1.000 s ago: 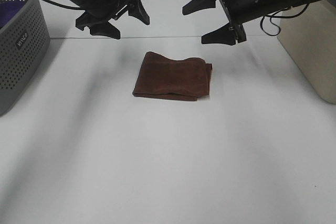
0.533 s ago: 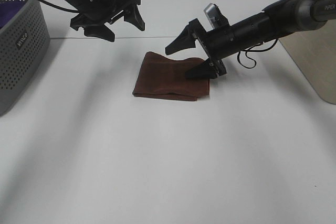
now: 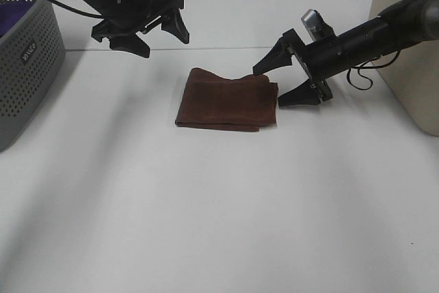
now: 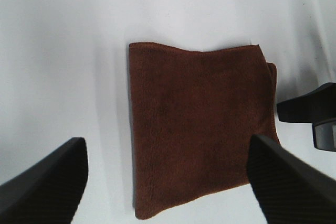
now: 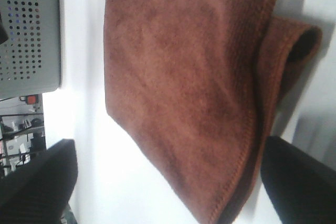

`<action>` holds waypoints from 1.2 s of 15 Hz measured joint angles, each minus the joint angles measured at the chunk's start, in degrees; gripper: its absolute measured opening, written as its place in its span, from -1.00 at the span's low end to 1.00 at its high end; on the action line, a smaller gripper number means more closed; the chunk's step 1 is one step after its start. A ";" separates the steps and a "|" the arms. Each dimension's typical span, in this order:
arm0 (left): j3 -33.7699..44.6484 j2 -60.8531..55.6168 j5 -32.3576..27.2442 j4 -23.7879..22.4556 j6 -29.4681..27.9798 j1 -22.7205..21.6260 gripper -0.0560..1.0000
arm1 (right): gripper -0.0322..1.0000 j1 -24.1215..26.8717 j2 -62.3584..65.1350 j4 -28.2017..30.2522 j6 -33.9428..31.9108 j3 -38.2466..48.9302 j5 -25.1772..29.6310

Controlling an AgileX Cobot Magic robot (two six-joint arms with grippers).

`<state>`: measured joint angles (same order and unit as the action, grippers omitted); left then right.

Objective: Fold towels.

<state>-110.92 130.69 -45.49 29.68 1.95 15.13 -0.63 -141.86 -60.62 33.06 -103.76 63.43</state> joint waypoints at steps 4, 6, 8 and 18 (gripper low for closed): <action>0.00 -1.49 -4.01 -2.69 1.95 0.00 0.56 | 0.81 -0.63 5.10 3.84 -0.29 0.00 4.81; 0.00 -4.87 -5.21 -4.24 2.81 0.00 0.56 | 0.81 -2.92 10.77 9.40 -3.04 0.00 4.13; 0.00 -9.22 -6.36 -4.64 3.21 0.00 0.56 | 0.81 -5.67 17.25 18.22 -8.94 0.00 3.21; 8.71 -39.42 -23.66 -32.31 -7.28 0.00 0.56 | 0.81 -9.17 43.77 43.95 -25.32 12.03 5.79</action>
<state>-102.22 91.27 -69.16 -2.64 -5.33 15.13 -9.80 -98.09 -16.67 7.73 -91.73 69.21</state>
